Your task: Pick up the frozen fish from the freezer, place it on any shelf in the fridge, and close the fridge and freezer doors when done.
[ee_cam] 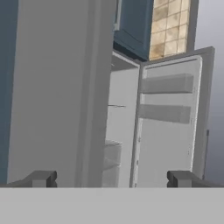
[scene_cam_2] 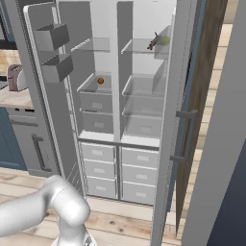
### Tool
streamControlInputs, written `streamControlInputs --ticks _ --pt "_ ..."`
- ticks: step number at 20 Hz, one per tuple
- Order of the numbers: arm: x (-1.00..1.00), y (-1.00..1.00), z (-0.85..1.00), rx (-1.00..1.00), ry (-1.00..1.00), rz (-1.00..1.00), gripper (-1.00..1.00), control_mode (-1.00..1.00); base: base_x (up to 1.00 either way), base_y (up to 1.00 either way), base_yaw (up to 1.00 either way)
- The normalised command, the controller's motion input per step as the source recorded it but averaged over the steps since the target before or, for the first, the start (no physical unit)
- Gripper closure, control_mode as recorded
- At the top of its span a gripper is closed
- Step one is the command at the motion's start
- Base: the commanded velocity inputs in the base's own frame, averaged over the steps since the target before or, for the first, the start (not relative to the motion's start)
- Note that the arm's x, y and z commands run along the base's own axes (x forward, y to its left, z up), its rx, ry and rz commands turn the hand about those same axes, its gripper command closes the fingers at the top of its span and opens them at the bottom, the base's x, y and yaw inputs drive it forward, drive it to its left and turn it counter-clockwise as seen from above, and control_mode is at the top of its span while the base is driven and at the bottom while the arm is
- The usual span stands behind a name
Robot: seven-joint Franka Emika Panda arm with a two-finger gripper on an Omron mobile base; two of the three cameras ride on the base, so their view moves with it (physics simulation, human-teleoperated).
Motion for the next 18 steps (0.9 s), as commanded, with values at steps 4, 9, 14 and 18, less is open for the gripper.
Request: streamControlInputs --ticks 4,9,14,18 --pt "0.48 0.00 -0.07 0.00 0.00 -0.12 -1.00 -1.00 0.00 0.00 0.00" --pt "0.41 0.00 -0.09 0.00 0.00 -0.11 -1.00 -1.00 0.00 0.00 0.00" --pt "0.39 0.00 -0.04 0.00 0.00 -0.10 -1.00 -1.00 0.00 0.00 0.00" --pt "0.34 -0.01 -0.01 0.00 0.00 -0.09 -1.00 -1.00 0.00 0.00 0.00"
